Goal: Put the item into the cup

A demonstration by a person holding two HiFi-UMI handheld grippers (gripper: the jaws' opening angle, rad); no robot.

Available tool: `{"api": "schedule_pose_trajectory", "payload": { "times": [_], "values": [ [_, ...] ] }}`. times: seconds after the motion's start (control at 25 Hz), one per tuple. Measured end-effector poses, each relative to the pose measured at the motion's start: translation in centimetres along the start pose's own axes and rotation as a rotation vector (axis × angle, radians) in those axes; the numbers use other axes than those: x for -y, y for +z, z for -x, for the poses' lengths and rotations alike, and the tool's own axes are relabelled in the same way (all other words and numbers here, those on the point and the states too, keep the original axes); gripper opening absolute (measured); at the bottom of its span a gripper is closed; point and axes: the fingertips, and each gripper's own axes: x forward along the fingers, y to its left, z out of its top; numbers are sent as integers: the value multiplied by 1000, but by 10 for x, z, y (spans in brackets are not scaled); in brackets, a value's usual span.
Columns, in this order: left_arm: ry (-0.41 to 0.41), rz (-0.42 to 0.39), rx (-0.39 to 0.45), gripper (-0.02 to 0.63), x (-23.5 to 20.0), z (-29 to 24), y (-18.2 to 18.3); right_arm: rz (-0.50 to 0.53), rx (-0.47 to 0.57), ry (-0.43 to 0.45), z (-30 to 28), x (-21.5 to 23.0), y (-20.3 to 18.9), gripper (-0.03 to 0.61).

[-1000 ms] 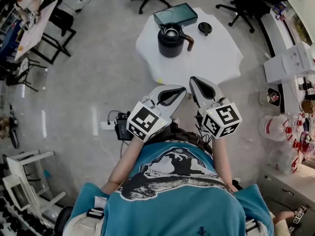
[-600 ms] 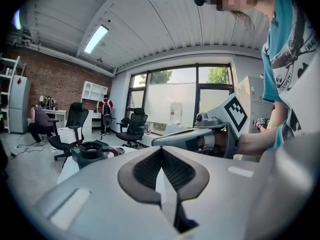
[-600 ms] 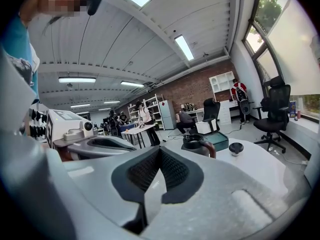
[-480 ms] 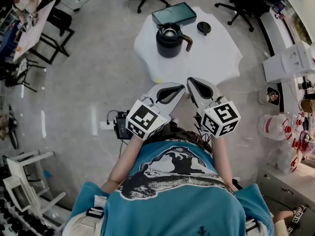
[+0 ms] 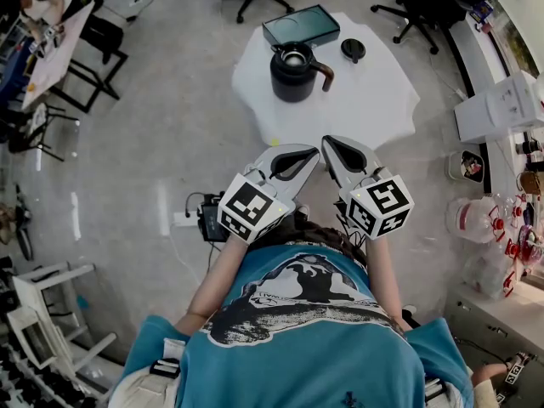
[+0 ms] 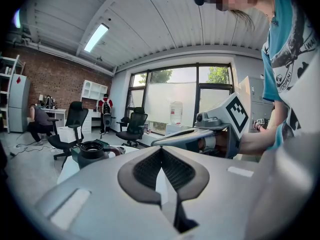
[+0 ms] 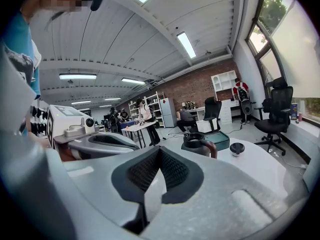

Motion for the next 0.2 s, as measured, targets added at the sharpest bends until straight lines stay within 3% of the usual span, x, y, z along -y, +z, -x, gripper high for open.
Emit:
{"api": "schedule_pose_trajectory", "payload": {
  "times": [0.2],
  "values": [
    [-1,1,0,6,-2,-1,1,1,-8,2,-2,1,-1,2]
  ]
}}
